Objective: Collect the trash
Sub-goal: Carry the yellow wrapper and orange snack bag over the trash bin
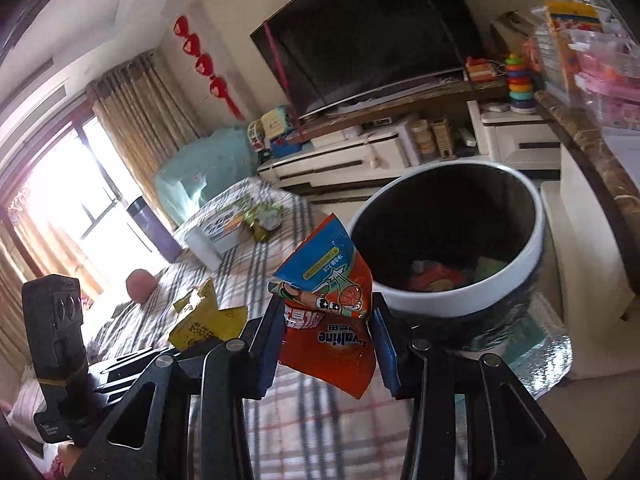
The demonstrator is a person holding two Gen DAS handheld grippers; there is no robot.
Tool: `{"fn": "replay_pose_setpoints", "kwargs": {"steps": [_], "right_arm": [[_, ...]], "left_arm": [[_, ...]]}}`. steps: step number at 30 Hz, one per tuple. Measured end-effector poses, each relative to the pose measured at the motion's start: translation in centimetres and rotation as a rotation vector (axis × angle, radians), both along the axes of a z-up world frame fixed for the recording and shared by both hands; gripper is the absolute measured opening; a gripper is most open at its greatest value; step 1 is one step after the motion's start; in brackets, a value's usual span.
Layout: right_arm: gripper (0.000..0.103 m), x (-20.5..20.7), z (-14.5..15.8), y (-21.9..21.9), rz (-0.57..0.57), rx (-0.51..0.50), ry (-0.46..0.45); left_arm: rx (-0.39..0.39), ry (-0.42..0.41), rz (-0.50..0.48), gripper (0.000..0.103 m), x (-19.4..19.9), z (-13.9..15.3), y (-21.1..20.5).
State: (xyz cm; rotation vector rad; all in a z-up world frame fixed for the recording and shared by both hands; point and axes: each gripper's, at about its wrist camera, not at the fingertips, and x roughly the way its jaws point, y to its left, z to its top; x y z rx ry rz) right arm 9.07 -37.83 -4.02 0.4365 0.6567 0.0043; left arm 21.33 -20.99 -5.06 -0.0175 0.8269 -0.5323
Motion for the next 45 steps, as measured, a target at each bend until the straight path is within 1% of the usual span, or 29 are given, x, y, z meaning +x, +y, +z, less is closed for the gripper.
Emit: {"fn": "replay_pose_setpoints", "kwargs": {"steps": [6, 13, 31, 45], "right_arm": [[0.042, -0.6, 0.5, -2.5, -0.055, -0.001, -0.009], [0.042, -0.4, 0.5, -4.5, -0.091, 0.001, -0.009], [0.042, 1.4, -0.3, -7.5, -0.125, -0.008, 0.034], [0.043, 2.8, -0.2, -9.3, -0.125, -0.023, 0.058]], "left_arm": [[-0.008, 0.004, -0.024, 0.016, 1.1, 0.2, -1.1], [-0.009, 0.005, -0.051, 0.016, 2.2, 0.4, -3.6], [-0.006, 0.014, -0.093, 0.016, 6.2, 0.4, -8.7], [0.005, 0.021, -0.1, 0.016, 8.8, 0.1, -11.1]]}}
